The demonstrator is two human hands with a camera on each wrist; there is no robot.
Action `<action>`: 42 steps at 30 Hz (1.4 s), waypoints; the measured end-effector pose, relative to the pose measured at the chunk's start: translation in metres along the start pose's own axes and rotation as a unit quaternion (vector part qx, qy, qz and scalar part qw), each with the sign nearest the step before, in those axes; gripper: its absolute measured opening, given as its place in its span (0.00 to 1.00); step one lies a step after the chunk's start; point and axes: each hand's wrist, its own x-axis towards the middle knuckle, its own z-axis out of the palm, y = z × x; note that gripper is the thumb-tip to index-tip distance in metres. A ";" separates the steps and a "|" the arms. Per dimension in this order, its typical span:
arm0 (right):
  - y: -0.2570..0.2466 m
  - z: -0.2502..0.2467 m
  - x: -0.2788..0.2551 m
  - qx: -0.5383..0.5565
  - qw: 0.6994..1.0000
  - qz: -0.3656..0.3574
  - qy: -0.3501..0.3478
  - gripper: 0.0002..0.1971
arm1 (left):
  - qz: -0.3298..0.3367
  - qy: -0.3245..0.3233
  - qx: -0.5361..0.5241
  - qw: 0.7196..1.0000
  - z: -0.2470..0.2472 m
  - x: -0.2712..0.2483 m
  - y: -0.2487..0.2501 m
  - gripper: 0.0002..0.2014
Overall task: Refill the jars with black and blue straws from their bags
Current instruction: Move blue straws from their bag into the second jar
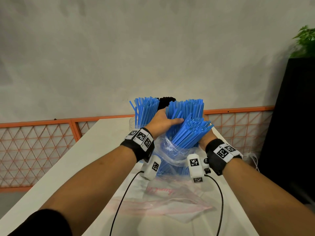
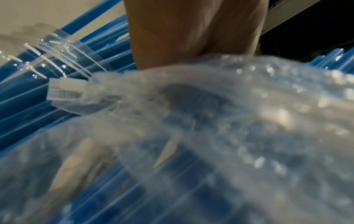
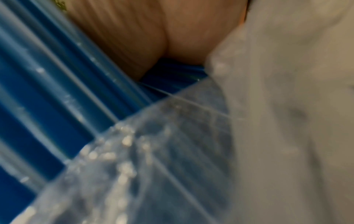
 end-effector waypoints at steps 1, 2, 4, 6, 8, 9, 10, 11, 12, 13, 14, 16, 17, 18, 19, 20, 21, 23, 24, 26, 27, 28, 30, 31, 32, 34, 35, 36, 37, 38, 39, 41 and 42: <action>-0.001 0.002 0.000 -0.003 1.000 0.005 0.009 0.20 | -0.003 0.004 -0.008 1.000 0.000 0.000 -0.001 0.17; -0.003 0.003 0.001 -0.010 1.000 0.014 0.015 0.21 | -0.006 0.004 -0.015 1.000 0.001 0.000 -0.001 0.16; -0.003 0.003 0.003 -0.008 0.999 0.034 0.005 0.20 | -0.011 0.005 -0.017 1.000 0.001 -0.001 -0.003 0.15; -0.003 0.000 0.002 -0.012 0.998 0.060 -0.010 0.19 | -0.011 0.007 -0.018 1.000 0.001 -0.002 -0.003 0.13; -0.004 0.000 0.002 0.018 0.999 0.041 -0.018 0.14 | -0.005 0.011 -0.024 1.000 0.001 -0.003 0.002 0.07; -0.005 0.000 0.001 0.031 0.999 0.027 -0.010 0.13 | 0.001 0.023 -0.027 0.999 0.000 -0.003 0.005 0.04; -0.005 0.000 0.001 0.038 0.999 0.018 0.002 0.15 | 0.006 0.044 -0.027 0.999 -0.002 -0.002 0.009 0.03; -0.005 0.000 0.001 0.045 0.999 0.010 0.011 0.17 | 0.010 0.063 -0.024 0.998 -0.003 -0.001 0.014 0.05; -0.005 0.000 0.001 0.049 0.999 0.003 0.019 0.17 | 0.015 0.071 -0.022 0.997 -0.005 0.000 0.018 0.06; -0.005 0.000 0.000 0.054 0.998 -0.006 0.022 0.17 | 0.021 0.071 -0.021 0.997 -0.006 0.001 0.022 0.06; -0.005 0.001 -0.001 0.061 0.998 -0.017 0.024 0.18 | 0.026 0.066 -0.020 0.997 -0.007 0.002 0.023 0.06; -0.004 0.000 0.000 0.077 0.996 -0.020 0.028 0.18 | 0.021 0.057 -0.021 0.998 -0.007 0.000 0.020 0.04; -0.004 -0.001 -0.001 0.077 0.996 -0.022 0.028 0.18 | 0.014 0.055 -0.026 0.998 -0.006 -0.002 0.017 0.04; -0.004 -0.001 -0.001 0.072 0.997 -0.026 0.028 0.18 | 0.007 0.055 -0.031 0.998 -0.005 -0.004 0.014 0.04; -0.004 -0.002 -0.002 0.058 0.997 -0.034 0.027 0.18 | 0.001 0.053 -0.035 0.998 -0.003 -0.005 0.010 0.05; -0.004 -0.002 -0.002 0.046 0.998 -0.043 0.021 0.17 | -0.005 0.052 -0.039 0.998 -0.001 -0.005 0.006 0.06; -0.004 -0.003 -0.002 0.035 0.998 -0.052 0.013 0.16 | -0.009 0.051 -0.044 0.998 0.000 -0.006 0.003 0.06; -0.004 -0.003 -0.003 0.013 0.999 -0.045 -0.003 0.14 | -0.024 0.053 -0.053 0.997 0.002 -0.006 -0.001 0.07; -0.005 -0.002 -0.004 0.003 0.999 -0.041 -0.011 0.13 | -0.031 0.053 -0.054 0.997 0.003 -0.005 -0.002 0.10; -0.007 -0.002 -0.003 -0.015 0.999 -0.047 -0.006 0.12 | -0.032 0.057 -0.051 0.997 0.004 -0.004 -0.004 0.11; -0.007 -0.002 -0.003 -0.015 0.998 -0.064 -0.007 0.11 | -0.026 0.064 -0.048 0.996 0.003 -0.004 -0.002 0.09; -0.007 -0.002 -0.004 -0.006 0.997 -0.074 -0.005 0.12 | -0.017 0.072 -0.049 0.996 0.003 -0.003 -0.001 0.07; -0.005 -0.003 -0.003 0.015 0.998 -0.062 0.005 0.14 | 0.003 0.077 -0.061 0.995 0.000 -0.002 0.004 0.04; -0.005 -0.003 -0.004 0.029 0.998 -0.052 0.006 0.15 | 0.012 0.075 -0.065 0.995 -0.002 -0.002 0.008 0.05; -0.005 -0.002 -0.004 0.054 0.997 -0.049 0.007 0.15 | 0.017 0.076 -0.071 0.994 -0.003 -0.002 0.012 0.06; -0.005 -0.001 -0.003 0.071 0.996 -0.053 0.007 0.16 | 0.019 0.086 -0.096 0.991 -0.006 -0.003 0.021 0.04; -0.005 0.000 -0.002 0.055 0.997 -0.053 0.003 0.16 | 0.023 0.094 -0.110 0.989 -0.009 -0.004 0.026 0.02; -0.006 0.001 -0.003 0.031 0.998 -0.052 -0.005 0.17 | 0.031 0.102 -0.124 0.987 -0.012 -0.004 0.031 0.02; -0.005 0.001 -0.005 0.011 0.998 -0.055 -0.012 0.17 | 0.039 0.109 -0.134 0.984 -0.015 -0.005 0.037 0.02; -0.005 0.001 -0.005 0.011 0.998 -0.065 -0.009 0.18 | 0.050 0.115 -0.144 0.982 -0.018 -0.005 0.042 0.03; -0.005 0.001 -0.005 0.016 0.997 -0.070 -0.001 0.18 | 0.061 0.120 -0.153 0.979 -0.021 -0.006 0.048 0.03; -0.006 0.001 -0.006 0.015 0.997 -0.074 0.005 0.18 | 0.080 0.127 -0.166 0.975 -0.029 -0.008 0.059 0.03; -0.004 0.002 -0.005 0.018 0.997 -0.072 0.005 0.18 | 0.090 0.130 -0.169 0.973 -0.033 -0.009 0.064 0.02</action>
